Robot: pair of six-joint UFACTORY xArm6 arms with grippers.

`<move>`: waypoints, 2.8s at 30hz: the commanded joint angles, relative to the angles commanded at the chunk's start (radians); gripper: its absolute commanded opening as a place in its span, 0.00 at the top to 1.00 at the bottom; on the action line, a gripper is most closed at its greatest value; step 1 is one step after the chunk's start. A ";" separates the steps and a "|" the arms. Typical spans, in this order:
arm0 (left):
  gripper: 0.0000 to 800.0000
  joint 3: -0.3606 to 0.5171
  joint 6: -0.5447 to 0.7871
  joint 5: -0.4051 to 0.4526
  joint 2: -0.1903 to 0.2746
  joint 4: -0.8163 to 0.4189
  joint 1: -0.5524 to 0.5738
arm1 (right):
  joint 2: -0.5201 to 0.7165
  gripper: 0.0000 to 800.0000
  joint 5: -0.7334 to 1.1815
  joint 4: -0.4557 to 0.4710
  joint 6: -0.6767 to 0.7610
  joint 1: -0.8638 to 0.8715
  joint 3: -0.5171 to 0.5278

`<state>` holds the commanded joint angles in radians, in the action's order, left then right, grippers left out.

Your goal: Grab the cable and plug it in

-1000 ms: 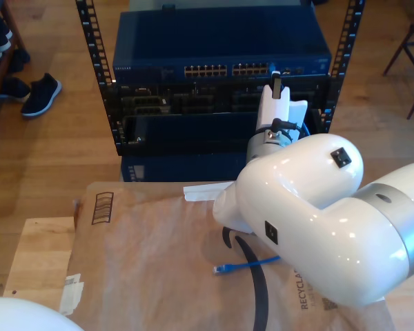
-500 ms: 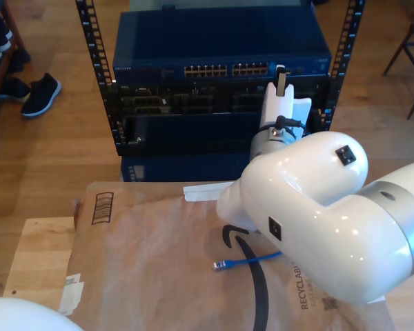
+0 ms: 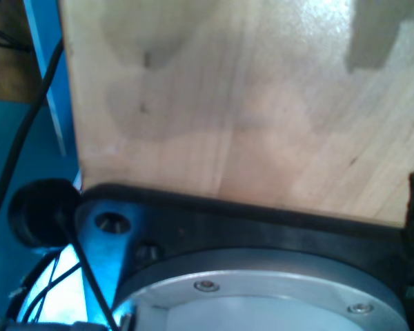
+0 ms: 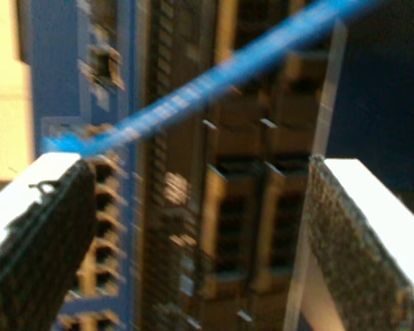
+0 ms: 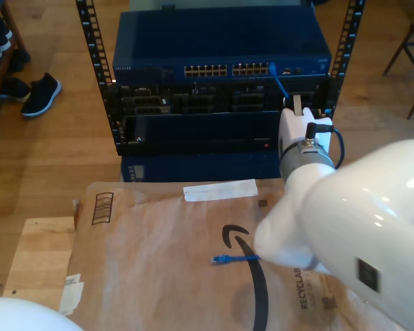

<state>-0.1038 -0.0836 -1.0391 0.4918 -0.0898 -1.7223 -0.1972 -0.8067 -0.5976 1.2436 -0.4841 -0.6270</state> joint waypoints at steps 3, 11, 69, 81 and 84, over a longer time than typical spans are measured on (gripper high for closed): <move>0.00 0.000 0.000 0.000 0.000 0.000 0.000 | 0.087 0.36 0.068 0.058 -0.012 0.035 0.060; 0.00 0.000 0.000 0.000 0.000 0.000 0.000 | 0.365 0.23 0.419 0.298 -0.175 0.284 0.199; 0.00 0.000 0.000 0.000 0.000 0.000 0.000 | 0.858 0.00 1.728 0.793 -1.157 1.843 0.578; 0.00 0.000 0.002 0.000 0.000 0.000 0.000 | 0.815 0.00 1.679 0.784 -1.154 1.860 0.595; 0.00 0.000 0.002 0.000 0.000 0.000 0.000 | 0.815 0.00 1.679 0.784 -1.154 1.860 0.595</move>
<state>-0.1038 -0.0821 -1.0391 0.4918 -0.0898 -1.7223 0.6176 0.8719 0.1864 0.0898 1.3755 -0.0316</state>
